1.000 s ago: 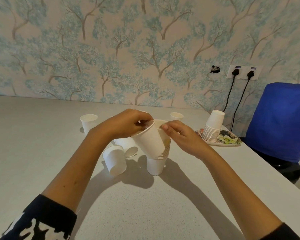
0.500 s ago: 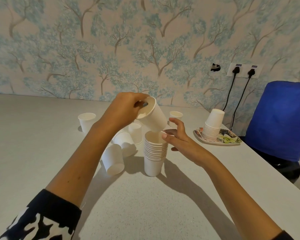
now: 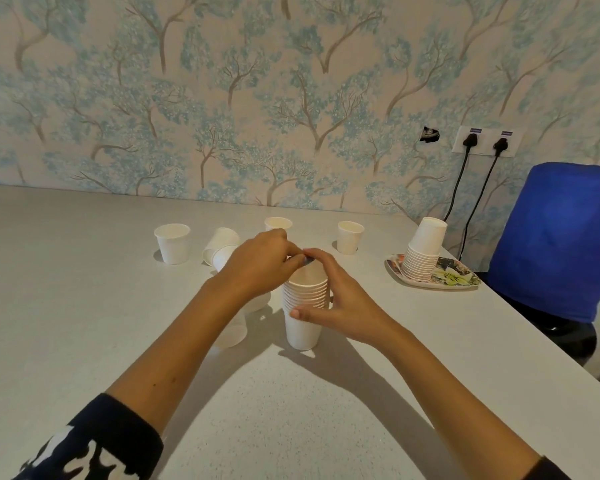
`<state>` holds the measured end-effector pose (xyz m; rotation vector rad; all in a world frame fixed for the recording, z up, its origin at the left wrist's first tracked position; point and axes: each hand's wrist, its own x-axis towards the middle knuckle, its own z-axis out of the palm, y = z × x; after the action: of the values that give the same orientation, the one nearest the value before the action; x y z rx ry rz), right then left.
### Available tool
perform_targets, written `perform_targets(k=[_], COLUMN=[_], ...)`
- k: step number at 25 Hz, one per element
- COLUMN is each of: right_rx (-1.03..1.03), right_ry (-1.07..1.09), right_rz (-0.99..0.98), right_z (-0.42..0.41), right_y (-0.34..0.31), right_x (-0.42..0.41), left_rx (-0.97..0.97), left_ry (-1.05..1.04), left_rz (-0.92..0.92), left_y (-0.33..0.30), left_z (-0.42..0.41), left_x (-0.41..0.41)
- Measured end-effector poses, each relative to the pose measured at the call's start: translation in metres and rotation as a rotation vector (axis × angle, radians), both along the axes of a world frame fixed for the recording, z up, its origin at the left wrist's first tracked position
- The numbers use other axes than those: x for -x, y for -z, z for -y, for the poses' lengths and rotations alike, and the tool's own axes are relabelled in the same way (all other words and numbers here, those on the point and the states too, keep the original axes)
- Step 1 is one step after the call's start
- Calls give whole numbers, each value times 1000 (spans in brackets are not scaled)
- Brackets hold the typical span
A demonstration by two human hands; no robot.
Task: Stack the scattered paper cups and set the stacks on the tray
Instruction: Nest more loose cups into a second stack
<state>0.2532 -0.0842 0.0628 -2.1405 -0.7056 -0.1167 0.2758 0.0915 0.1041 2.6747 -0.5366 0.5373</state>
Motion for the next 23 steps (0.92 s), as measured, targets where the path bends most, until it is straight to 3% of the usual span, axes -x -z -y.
perform_targets(k=[4, 5, 7, 9, 11, 13, 16, 18, 21, 23], right_rx=[-71, -89, -121, -135, -126, -128, -139, -169, -219, -221], right_ry=[116, 146, 191, 222, 251, 267, 268, 256, 241, 272], right_rz=[16, 12, 0, 3, 23, 31, 29, 24, 9, -3], right_z=[-5, -5, -8, -13, -18, -21, -22, -22, -22, -21], right_y=[10, 13, 20, 25, 28, 30, 33, 33, 36, 37], right_x=[0, 0, -1, -2, -2, -2, -3, -4, -5, -4], left_rx=[233, 224, 29, -96, -2, 34, -21, 74, 336, 335], left_ry=[-150, -220, -340, -350, -328, -337, -375, -360, -72, 120], left_rz=[-6, -72, -320, -560, -664, -657, -474, -129, 392, 490], left_y=[14, 18, 27, 38, 40, 29, -2, -22, -44, -47], left_z=[-39, -52, -73, -83, -85, -87, -92, -90, -61, -35], left_x=[-4, -6, -7, -3, 0, 1, 9, 20, 38, 46])
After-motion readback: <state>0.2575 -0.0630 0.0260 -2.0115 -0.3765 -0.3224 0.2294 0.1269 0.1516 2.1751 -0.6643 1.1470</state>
